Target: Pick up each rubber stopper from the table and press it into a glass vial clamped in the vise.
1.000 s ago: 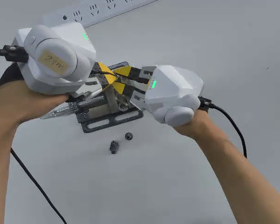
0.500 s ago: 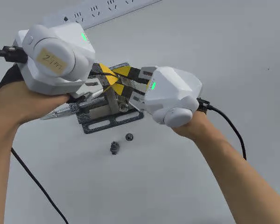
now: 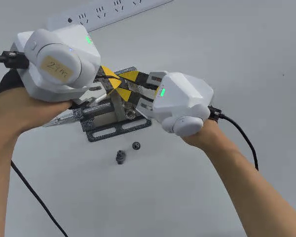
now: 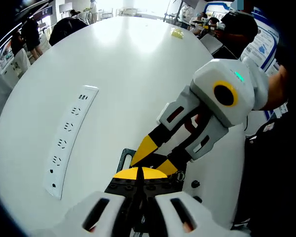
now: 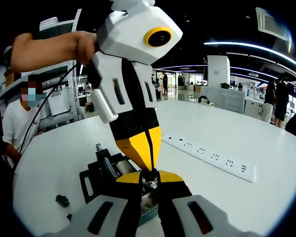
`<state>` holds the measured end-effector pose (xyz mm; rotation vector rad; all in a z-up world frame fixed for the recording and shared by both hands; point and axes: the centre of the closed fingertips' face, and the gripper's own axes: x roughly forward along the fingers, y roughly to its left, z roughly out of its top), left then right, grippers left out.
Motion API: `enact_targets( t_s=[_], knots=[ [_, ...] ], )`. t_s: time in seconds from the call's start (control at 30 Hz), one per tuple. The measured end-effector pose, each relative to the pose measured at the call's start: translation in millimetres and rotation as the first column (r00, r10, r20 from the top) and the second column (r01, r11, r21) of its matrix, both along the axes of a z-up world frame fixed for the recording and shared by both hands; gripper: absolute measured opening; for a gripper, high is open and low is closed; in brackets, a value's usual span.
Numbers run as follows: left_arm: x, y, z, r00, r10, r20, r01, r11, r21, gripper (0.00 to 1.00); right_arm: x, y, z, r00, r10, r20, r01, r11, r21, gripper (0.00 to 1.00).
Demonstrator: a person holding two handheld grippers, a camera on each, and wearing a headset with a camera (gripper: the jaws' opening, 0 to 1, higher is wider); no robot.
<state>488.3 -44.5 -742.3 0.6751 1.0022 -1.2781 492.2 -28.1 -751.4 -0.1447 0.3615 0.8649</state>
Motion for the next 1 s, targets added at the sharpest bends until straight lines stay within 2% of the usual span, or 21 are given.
enact_targets(
  t_s=[0.1, 0.2, 0.37, 0.5, 0.73, 0.87, 1.0],
  knots=[
    [3.6, 5.3, -4.4, 1.0, -0.004, 0.025, 0.003, 0.999, 0.032, 0.0, 1.6, 2.8, -0.6, 1.0, -0.003, -0.001, 0.003, 1.0, -0.009, 0.11],
    [5.4, 7.0, -3.6, 1.0, 0.021, 0.012, -0.022, 1.0, 0.015, 0.0, 0.1, 1.9, -0.3, 1.0, -0.004, 0.003, 0.004, 1.0, -0.021, 0.11],
    [7.0, 6.8, -3.7, 0.999, 0.026, 0.022, -0.026, 1.0, -0.001, 0.0, -3.8, -5.7, 0.2, 1.0, -0.017, -0.008, 0.016, 0.999, -0.036, 0.08],
    [8.4, 8.3, -4.0, 0.999, 0.049, 0.004, -0.049, 0.998, -0.031, 0.0, -6.1, -6.7, -0.8, 1.0, -0.018, -0.01, 0.018, 0.999, -0.047, 0.06],
    [4.3, 3.7, 1.2, 0.997, 0.07, -0.007, -0.071, 0.995, -0.071, 0.0, -7.2, -8.3, 2.1, 0.999, -0.03, -0.015, 0.029, 0.999, -0.041, 0.05],
    [2.9, 2.5, 0.7, 0.998, 0.052, 0.026, -0.05, 0.997, -0.065, 0.0, -7.3, -8.5, 2.1, 0.999, -0.033, -0.016, 0.033, 0.999, -0.024, 0.05],
    [2.7, 2.6, 0.3, 0.998, 0.047, 0.03, -0.046, 0.997, -0.054, 0.0, -7.1, -7.7, 3.5, 1.0, -0.024, -0.008, 0.024, 0.999, -0.026, 0.05]
  ],
)
